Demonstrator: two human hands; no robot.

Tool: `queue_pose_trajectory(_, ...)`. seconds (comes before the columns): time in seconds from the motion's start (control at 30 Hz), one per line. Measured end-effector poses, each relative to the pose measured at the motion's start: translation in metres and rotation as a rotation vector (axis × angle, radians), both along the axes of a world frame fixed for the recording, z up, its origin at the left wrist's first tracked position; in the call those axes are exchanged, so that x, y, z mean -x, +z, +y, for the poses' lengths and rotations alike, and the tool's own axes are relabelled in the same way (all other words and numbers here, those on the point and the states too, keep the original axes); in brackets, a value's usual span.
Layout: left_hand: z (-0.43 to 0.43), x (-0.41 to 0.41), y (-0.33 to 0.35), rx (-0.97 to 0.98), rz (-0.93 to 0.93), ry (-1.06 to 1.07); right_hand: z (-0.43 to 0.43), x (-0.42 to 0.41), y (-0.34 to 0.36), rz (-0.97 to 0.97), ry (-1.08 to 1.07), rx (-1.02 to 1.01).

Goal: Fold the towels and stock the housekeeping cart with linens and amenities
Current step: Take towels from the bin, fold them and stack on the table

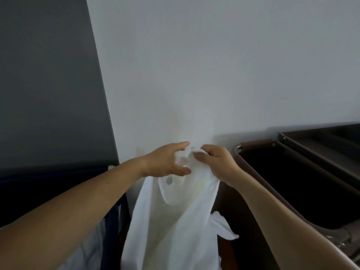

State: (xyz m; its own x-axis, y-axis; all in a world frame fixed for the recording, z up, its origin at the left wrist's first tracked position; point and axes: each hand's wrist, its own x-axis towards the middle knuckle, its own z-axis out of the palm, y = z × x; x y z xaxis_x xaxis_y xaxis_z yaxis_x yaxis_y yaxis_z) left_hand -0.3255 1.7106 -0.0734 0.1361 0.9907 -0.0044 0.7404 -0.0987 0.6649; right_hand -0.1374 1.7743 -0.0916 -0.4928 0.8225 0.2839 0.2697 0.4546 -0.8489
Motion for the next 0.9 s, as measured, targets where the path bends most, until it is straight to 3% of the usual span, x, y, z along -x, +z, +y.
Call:
queue_pose_trajectory(0.13, -0.001, -0.009, 0.013, -0.064, -0.030, -0.016, -0.006, 0.001, 0.026, 0.032, 0.011, -0.133)
queue_pose_trajectory(0.23, -0.002, -0.010, 0.029, -0.226, -0.166, 0.105, -0.007, -0.008, 0.003, 0.157, -0.005, 0.103)
queue_pose_trajectory(0.43, 0.012, 0.000, 0.069, -0.368, -0.797, 0.485, -0.008, -0.032, -0.087, -0.051, 0.020, 0.545)
queue_pose_trajectory(0.47, 0.014, 0.005, 0.069, -0.366, -0.833, 0.523, -0.009, -0.037, -0.095, -0.083, 0.014, 0.604)
queue_pose_trajectory(0.5, 0.016, 0.009, 0.065, -0.350, -0.793, 0.539, -0.009, -0.041, -0.100, -0.089, 0.008, 0.658)
queue_pose_trajectory(0.57, 0.017, 0.016, 0.045, -0.240, -0.519, 0.500, -0.008, -0.045, -0.096, 0.002, 0.025, 0.712)
queue_pose_trajectory(0.63, 0.013, 0.016, 0.015, -0.072, -0.145, 0.390, -0.008, -0.042, -0.077, 0.089, 0.072, 0.655)
queue_pose_trajectory(0.7, 0.009, 0.012, -0.009, 0.066, 0.074, 0.232, -0.012, -0.032, -0.052, 0.069, 0.108, 0.539)
queue_pose_trajectory(0.8, 0.005, 0.002, -0.021, 0.218, 0.000, -0.073, -0.018, -0.016, -0.026, 0.021, 0.105, 0.380)
queue_pose_trajectory(0.9, 0.003, -0.005, -0.019, 0.224, -0.123, -0.195, -0.021, -0.015, -0.003, -0.070, 0.218, 0.311)
